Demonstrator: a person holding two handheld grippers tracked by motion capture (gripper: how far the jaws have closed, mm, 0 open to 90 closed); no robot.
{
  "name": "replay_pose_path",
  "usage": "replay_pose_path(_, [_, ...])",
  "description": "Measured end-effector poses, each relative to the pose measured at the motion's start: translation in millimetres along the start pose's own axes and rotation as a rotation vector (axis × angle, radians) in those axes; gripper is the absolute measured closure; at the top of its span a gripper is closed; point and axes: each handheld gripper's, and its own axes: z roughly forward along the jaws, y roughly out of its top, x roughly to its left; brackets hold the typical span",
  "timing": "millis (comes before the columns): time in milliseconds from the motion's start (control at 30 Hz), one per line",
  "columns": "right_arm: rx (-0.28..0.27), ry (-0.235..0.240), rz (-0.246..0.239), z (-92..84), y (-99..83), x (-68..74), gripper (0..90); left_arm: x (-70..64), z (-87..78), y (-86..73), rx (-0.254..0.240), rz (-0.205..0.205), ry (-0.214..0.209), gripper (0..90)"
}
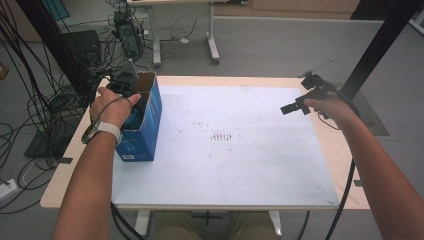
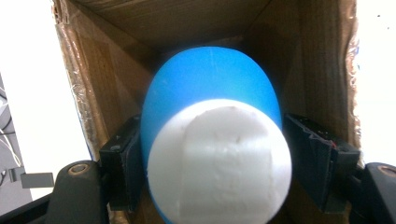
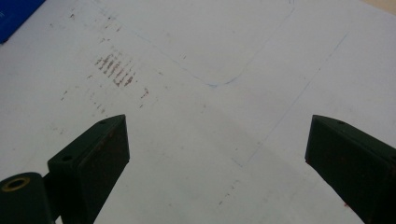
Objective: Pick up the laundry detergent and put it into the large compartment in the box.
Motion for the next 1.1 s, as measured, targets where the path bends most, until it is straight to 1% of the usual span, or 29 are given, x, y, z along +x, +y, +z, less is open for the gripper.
replay_pose_path(133, [-0.001,-0.001,-0.001,-1.0,-0.2,0.3,6.2,-0.1,-3.0,-1.3,-0.008,0.000,-0.004,27.3])
replay_pose_path(167, [-0.002,-0.001,0.000,-1.2,-0.3,0.3,6.2,-0.5,-4.3,-1.5,-0.013,0.000,0.003,26.8])
replay_pose_path(200, [-0.002,-0.002,0.000,-1.5,-0.5,0.3,6.2,-0.5,-6.1,-1.8,-0.019,-0.001,0.008,24.0])
replay_pose_path(233, [-0.002,-0.001,0.001,-1.7,-0.6,0.4,6.2,-0.1,-8.2,-2.0,-0.025,-0.001,0.004,23.2])
replay_pose_path(267, [-0.002,-0.002,0.000,-1.9,-0.6,0.4,6.2,0.4,-10.5,-2.2,-0.029,-0.008,-0.008,21.9])
replay_pose_path(300, [-0.002,-0.002,0.001,-2.0,-0.6,0.6,6.2,0.5,-12.7,-2.3,-0.033,-0.006,-0.005,19.6])
replay_pose_path(367, [-0.003,-0.002,-0.001,-2.3,-0.6,1.1,6.2,0.0,-16.0,-2.6,-0.037,-0.002,-0.001,17.7])
replay_pose_path(433, [-0.004,0.000,-0.003,-2.4,-0.5,1.9,6.2,-0.3,-19.2,-2.9,-0.044,0.000,-0.004,14.6])
replay_pose_path(600, [-0.004,0.000,-0.006,-3.0,-0.6,3.0,6.2,-3.0,-25.3,-3.0,-0.049,0.010,-0.008,12.6])
replay_pose_path(667, [-0.005,0.000,-0.007,-3.5,-0.7,3.5,6.2,-4.4,-28.6,-2.9,-0.055,0.013,-0.013,10.7])
replay_pose_path(800, [-0.007,-0.001,-0.008,-4.9,-0.7,4.1,6.2,-6.3,-36.0,-2.8,-0.069,0.016,-0.007,6.6])
replay_pose_path(900, [-0.008,-0.002,-0.009,-6.1,-1.0,4.4,6.2,-6.8,-41.7,-3.0,-0.080,0.016,0.002,5.8])
replay_pose_path(933, [-0.009,-0.002,-0.010,-6.6,-1.1,4.5,6.2,-6.8,-43.3,-3.0,-0.080,0.015,-0.002,5.6])
replay_pose_path(1000, [-0.010,-0.003,-0.010,-7.7,-1.2,4.8,6.2,-7.2,-46.4,-3.1,-0.083,0.018,0.002,5.4])
replay_pose_path(1100, [-0.012,-0.004,-0.010,-9.4,-1.3,5.1,6.2,-9.0,-52.2,-3.7,-0.095,0.024,0.001,5.2])
